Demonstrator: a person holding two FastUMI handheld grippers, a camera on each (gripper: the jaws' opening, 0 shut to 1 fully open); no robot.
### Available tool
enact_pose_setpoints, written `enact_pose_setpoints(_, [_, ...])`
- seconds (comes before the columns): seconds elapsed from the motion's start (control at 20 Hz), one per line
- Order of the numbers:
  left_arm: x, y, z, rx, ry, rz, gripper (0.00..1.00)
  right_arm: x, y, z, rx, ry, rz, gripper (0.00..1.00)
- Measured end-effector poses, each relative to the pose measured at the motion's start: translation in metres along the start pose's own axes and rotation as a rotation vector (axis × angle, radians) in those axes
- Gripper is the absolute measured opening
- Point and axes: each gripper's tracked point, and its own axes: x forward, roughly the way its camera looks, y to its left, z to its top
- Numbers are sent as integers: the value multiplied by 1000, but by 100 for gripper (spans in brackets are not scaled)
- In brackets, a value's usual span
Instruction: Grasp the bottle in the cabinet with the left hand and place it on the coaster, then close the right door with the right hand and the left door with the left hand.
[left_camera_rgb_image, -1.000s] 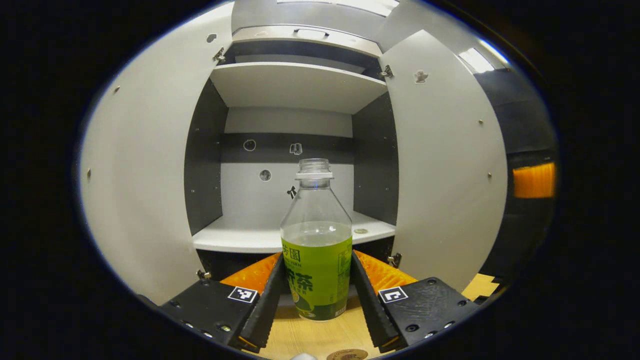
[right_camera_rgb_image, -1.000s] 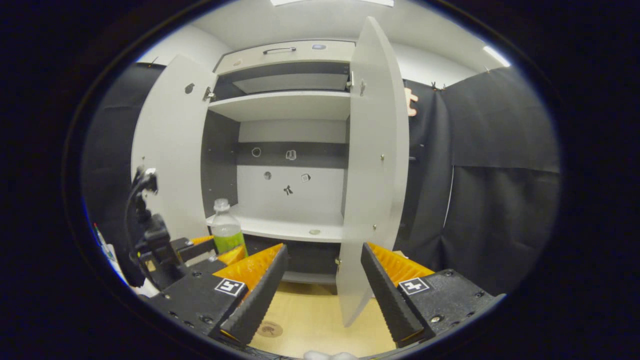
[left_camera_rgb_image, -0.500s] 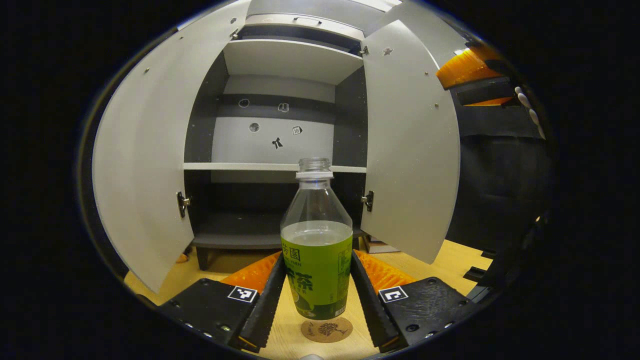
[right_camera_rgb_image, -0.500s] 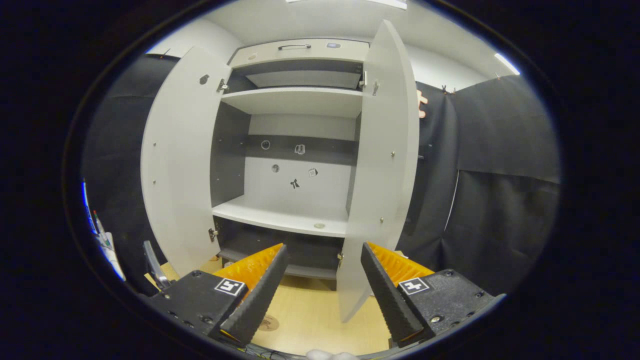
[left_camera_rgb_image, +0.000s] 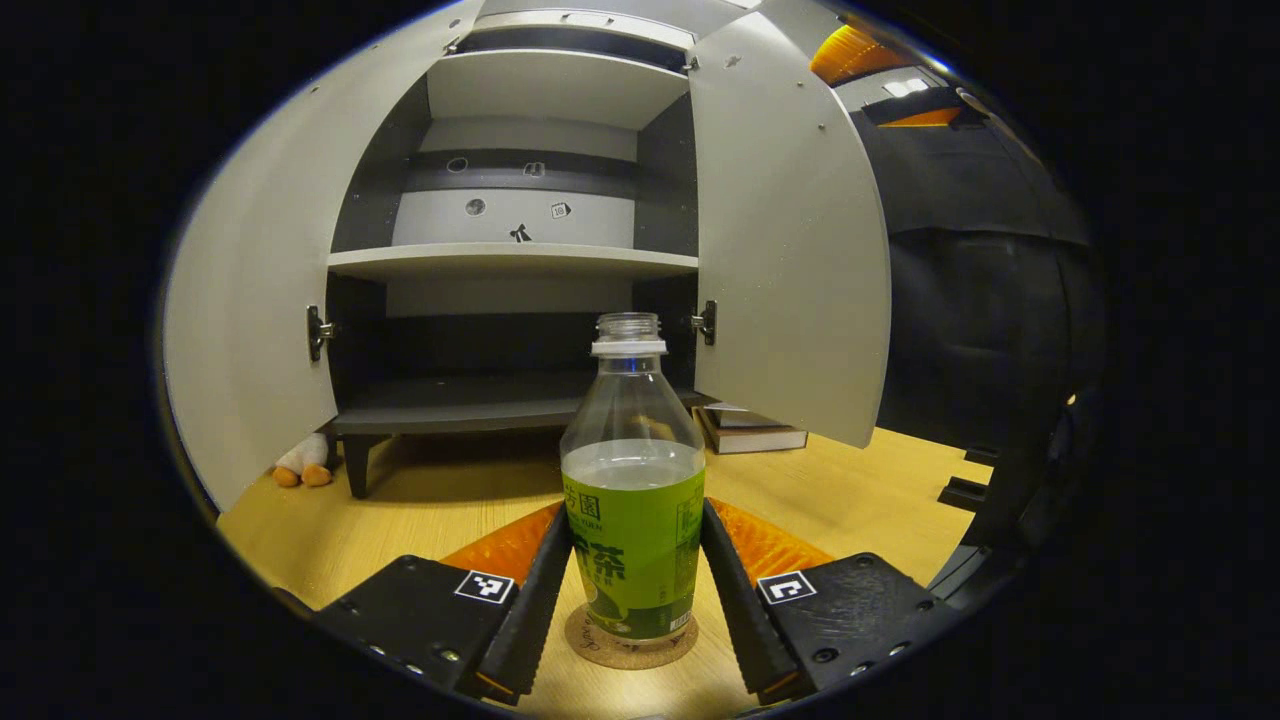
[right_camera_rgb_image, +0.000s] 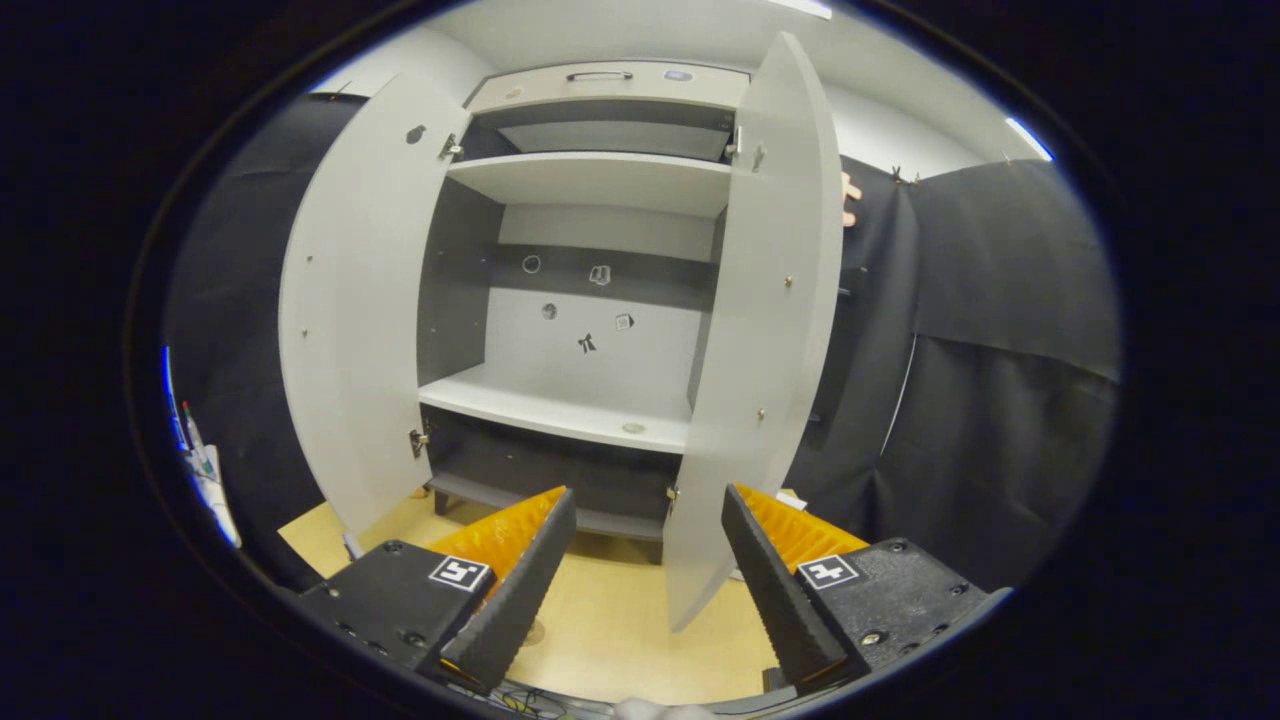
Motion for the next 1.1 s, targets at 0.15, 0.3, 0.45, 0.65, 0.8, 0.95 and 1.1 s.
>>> enact_pose_setpoints(0.15, [1,2,-7,2,2,7,73,-2,1,-2,-10,-2,6,97])
enact_pose_setpoints(0.3, [1,2,-18,30,7,8,73,-2,2,-4,-17,6,11,96])
enact_pose_setpoints(0.45, [0,2,-16,39,-22,3,74,-2,4,-6,-13,12,18,96])
enact_pose_setpoints(0.65, [-5,-1,-14,67,-8,7,77,-2,7,-7,-14,14,28,97])
enact_pose_setpoints(0.8, [-10,-2,0,103,-31,11,89,-3,7,-7,-12,11,27,97])
enact_pose_setpoints(0.95, [-11,2,13,118,-45,25,96,-5,8,-8,-6,14,30,97])
enact_pose_setpoints(1.1, [-13,8,28,97,-51,52,96,-6,8,-7,-2,7,28,97])
